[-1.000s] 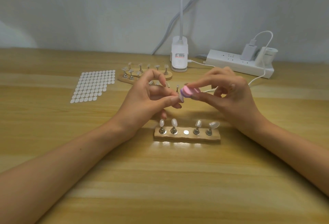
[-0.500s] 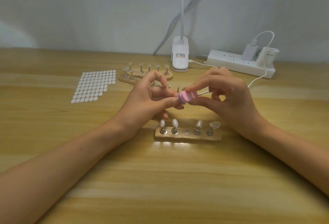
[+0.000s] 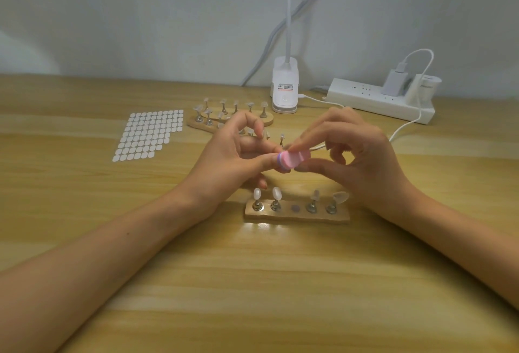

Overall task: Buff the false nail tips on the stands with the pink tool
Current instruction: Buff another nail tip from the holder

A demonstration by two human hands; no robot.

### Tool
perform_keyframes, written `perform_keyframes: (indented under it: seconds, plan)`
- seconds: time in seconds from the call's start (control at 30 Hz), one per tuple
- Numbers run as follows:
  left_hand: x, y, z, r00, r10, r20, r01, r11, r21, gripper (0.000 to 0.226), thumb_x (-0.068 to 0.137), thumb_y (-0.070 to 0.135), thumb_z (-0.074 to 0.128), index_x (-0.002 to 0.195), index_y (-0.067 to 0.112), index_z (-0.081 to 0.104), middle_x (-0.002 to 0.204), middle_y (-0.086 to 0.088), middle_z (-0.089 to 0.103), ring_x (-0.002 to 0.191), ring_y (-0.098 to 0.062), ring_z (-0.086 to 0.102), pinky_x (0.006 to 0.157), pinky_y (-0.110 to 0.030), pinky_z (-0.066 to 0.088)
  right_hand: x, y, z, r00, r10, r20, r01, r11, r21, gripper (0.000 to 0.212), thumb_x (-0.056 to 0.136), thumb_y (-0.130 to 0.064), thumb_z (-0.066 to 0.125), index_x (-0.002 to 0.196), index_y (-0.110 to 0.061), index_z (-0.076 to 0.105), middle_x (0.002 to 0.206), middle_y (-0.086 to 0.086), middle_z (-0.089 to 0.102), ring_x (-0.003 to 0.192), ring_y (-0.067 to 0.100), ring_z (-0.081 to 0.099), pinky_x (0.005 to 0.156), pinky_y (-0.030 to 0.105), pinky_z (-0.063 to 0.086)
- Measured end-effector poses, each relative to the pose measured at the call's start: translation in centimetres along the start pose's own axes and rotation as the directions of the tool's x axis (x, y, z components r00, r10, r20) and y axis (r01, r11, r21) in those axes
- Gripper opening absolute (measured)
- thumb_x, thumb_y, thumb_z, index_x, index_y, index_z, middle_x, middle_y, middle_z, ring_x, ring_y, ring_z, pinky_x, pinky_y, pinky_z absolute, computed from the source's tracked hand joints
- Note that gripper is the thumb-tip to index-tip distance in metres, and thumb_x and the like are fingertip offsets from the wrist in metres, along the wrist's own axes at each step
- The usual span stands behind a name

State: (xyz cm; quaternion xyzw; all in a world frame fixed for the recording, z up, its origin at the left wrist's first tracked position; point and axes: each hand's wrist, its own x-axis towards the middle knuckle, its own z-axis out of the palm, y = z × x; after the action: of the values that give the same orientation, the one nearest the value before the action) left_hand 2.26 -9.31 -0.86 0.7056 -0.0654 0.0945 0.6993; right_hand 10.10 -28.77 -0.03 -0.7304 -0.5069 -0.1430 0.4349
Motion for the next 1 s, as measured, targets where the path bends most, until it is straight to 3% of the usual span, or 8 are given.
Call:
perform_keyframes:
  seconds: [0.13,0.27,0.4,0.6,0.77,0.83,1.0]
  plan:
    - [0.03,0.00,-0.03,1.000,0.001,0.000,-0.001,1.000,0.002,0.041,0.076,0.019,0.077,0.095,0.017,0.040,0.093,-0.009,0.078,0.081,-0.022,0.076,0.051,-0.022,0.053,0.08,0.21,-0.38,0.998,0.048,-0.040,-0.049,0.999,-0.010,0.018,0.081,-0.038,0.071,0.097,-0.030,0.071,0.091,-0.010,0.065,0.083,0.007,0.046,0.063,0.017,0.034]
    - [0.01,-0.03,0.02,1.000,-0.004,-0.005,0.004,1.000,0.000,0.043,0.074,0.020,0.079,0.094,0.018,0.041,0.094,-0.009,0.079,0.078,-0.018,0.075,0.052,-0.023,0.053,0.00,0.15,-0.08,0.999,-0.027,0.020,0.027,0.999,-0.032,0.017,0.081,-0.031,0.075,0.097,-0.025,0.073,0.090,0.000,0.066,0.081,0.019,0.050,0.057,0.023,0.038]
    - [-0.09,0.09,0.02,1.000,0.000,0.000,0.000,1.000,-0.006,0.042,0.076,0.018,0.076,0.095,0.017,0.039,0.091,-0.008,0.079,0.082,-0.022,0.077,0.052,-0.023,0.053,0.06,0.56,-0.67,0.997,0.061,-0.052,-0.062,0.998,-0.015,0.019,0.081,-0.032,0.073,0.100,-0.027,0.073,0.090,-0.009,0.062,0.079,0.005,0.045,0.062,0.016,0.034]
    - [-0.12,0.15,0.10,1.000,-0.004,0.009,0.004,1.000,-0.008,0.040,0.076,0.018,0.076,0.094,0.017,0.040,0.092,-0.010,0.078,0.083,-0.024,0.077,0.051,-0.022,0.053,-0.07,0.78,-0.78,0.995,0.095,-0.039,-0.094,0.995,0.040,0.020,0.081,-0.028,0.076,0.101,-0.025,0.074,0.092,0.001,0.066,0.078,0.011,0.047,0.057,0.026,0.038]
    - [-0.13,0.26,0.09,1.000,-0.012,-0.008,0.012,1.000,-0.013,0.042,0.075,0.017,0.077,0.095,0.016,0.040,0.094,-0.012,0.078,0.080,-0.022,0.076,0.052,-0.024,0.054,-0.14,0.42,-0.17,1.000,0.029,-0.001,-0.029,1.000,0.009,0.018,0.082,-0.032,0.075,0.100,-0.028,0.073,0.091,-0.005,0.063,0.079,0.014,0.048,0.057,0.023,0.037]
    - [-0.20,0.36,0.15,1.000,-0.018,-0.006,0.017,1.000,-0.015,0.043,0.075,0.017,0.077,0.095,0.016,0.039,0.092,-0.011,0.078,0.081,-0.022,0.076,0.052,-0.024,0.055,-0.12,0.52,-0.49,0.998,0.061,-0.032,-0.061,0.998,0.001,0.018,0.082,-0.030,0.075,0.100,-0.028,0.073,0.090,-0.004,0.065,0.079,0.012,0.046,0.059,0.022,0.035]
    - [-0.19,0.46,0.28,0.999,-0.025,-0.033,0.025,1.000,-0.001,0.049,0.069,0.018,0.081,0.095,0.015,0.040,0.088,-0.011,0.078,0.076,-0.020,0.074,0.052,-0.025,0.055,-0.17,0.14,-0.17,0.999,-0.049,0.014,0.049,0.997,-0.053,0.019,0.083,-0.030,0.075,0.102,-0.026,0.072,0.089,0.002,0.064,0.080,0.018,0.050,0.059,0.019,0.035]
